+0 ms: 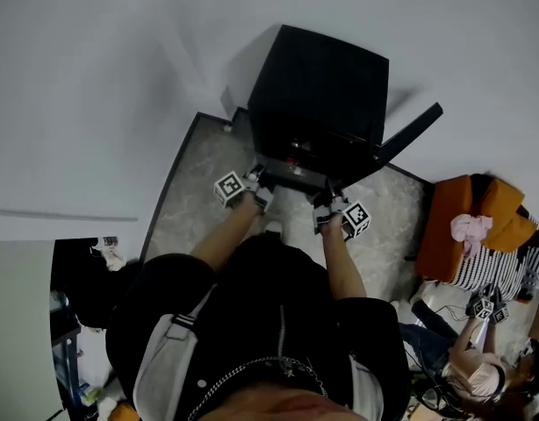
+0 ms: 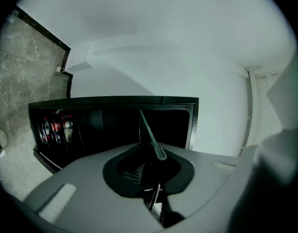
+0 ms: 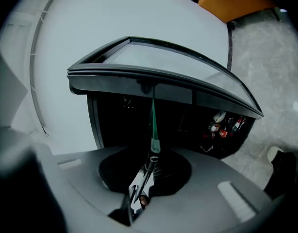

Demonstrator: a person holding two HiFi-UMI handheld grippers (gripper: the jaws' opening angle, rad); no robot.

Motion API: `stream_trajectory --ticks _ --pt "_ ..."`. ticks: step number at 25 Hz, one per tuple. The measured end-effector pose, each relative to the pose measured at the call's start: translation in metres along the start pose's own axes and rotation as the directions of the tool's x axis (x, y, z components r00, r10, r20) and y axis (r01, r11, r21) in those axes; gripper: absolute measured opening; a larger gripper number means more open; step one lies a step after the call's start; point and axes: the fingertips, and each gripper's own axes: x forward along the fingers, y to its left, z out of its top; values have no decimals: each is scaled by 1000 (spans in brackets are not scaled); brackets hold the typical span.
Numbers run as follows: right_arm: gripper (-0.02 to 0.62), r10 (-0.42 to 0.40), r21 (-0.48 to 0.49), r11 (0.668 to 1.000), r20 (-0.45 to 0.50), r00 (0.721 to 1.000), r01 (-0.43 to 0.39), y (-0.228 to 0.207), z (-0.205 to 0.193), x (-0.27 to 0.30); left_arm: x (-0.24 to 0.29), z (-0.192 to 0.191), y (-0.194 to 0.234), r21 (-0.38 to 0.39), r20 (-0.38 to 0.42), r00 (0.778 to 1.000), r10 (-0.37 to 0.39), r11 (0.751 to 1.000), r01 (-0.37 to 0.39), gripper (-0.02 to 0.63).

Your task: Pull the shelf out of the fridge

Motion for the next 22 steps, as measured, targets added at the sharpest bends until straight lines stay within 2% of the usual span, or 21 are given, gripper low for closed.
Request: stream_trajectory --ticks 4,13,22 --pt "32 16 -13 1000 -17 1000 -16 4 -11 -17 -22 -9 -8 -26 11 1000 -16 1000 17 28" --pt "32 42 -25 999 -33 999 -43 9 -25 -47 -54 -23 -16 6 18 999 -35 999 35 28" --pt "32 77 -49 996 -43 996 -79 15 -45 -103 -102 -55 -36 -21 20 996 -86 996 86 29"
